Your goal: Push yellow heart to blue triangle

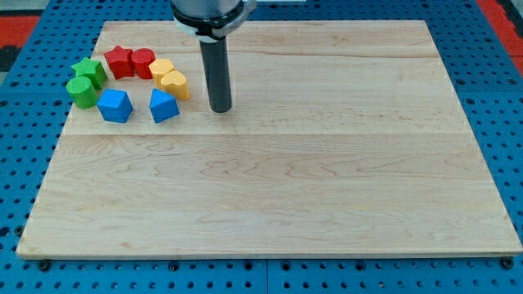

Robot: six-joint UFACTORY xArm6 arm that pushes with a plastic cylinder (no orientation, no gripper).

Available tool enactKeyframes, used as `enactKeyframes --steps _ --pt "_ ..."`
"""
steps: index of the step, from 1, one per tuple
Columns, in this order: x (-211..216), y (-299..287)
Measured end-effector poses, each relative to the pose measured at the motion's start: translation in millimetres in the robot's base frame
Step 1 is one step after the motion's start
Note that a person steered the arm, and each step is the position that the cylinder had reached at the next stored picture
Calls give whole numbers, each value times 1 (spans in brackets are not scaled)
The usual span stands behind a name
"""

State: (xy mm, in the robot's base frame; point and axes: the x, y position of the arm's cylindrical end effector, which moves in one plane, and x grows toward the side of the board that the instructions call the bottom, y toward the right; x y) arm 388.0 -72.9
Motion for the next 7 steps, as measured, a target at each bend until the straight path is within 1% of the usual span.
enactKeyframes --steps 1,2,3,4,5,6,7 --pt "-1 -44" --pt "2 -67" --pt "5 -55" --pt "8 -5" --pt "-10 43" --pt "-52 50" --pt "-73 15"
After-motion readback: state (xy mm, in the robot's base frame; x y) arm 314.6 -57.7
